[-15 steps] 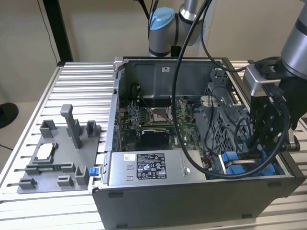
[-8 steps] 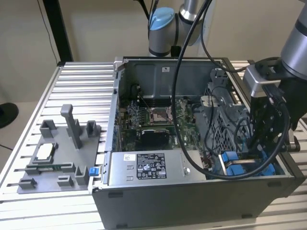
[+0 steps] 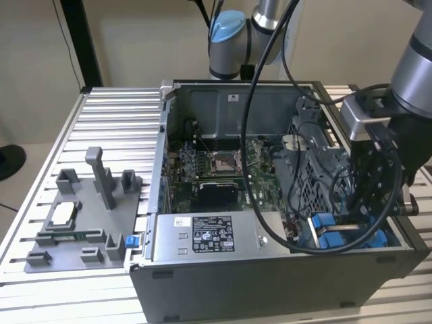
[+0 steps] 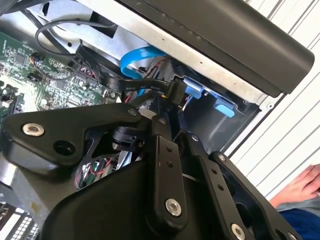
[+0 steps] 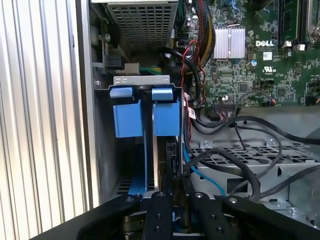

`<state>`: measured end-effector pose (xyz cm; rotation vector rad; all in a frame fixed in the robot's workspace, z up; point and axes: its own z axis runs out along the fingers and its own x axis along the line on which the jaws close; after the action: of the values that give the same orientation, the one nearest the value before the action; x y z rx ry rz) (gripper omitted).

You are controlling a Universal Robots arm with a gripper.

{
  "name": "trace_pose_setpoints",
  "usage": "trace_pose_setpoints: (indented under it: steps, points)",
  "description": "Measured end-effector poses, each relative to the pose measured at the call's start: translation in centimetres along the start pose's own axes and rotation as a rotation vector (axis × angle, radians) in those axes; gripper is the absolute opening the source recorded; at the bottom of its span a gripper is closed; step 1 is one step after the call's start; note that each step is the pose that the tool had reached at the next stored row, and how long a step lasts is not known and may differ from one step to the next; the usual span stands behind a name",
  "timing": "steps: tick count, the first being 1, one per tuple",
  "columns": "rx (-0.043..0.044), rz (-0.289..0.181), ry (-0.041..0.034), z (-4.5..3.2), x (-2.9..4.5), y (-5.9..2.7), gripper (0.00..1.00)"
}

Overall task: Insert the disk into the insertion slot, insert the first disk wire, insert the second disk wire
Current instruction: 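Insert the first disk wire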

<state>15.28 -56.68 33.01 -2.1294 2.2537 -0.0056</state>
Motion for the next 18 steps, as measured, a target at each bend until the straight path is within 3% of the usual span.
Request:
trace_pose_setpoints:
  steps: [3, 6, 7, 14, 18]
  points:
    - [0.0047, 0.000, -0.0001, 0.51, -0.05, 0.02, 0.00]
    - [0.0055, 0.000, -0.0001, 0.43, -0.09, 0.01, 0.00]
    - [0.0054, 0.000, -0.0035, 0.21, -0.10, 0.00, 1.00]
    - [0.0052, 0.000, -0.0025, -2.99, -0.14, -0.09, 1.00]
    - [0.0040, 0.000, -0.0030, -3.50, -0.16, -0.26, 1.00]
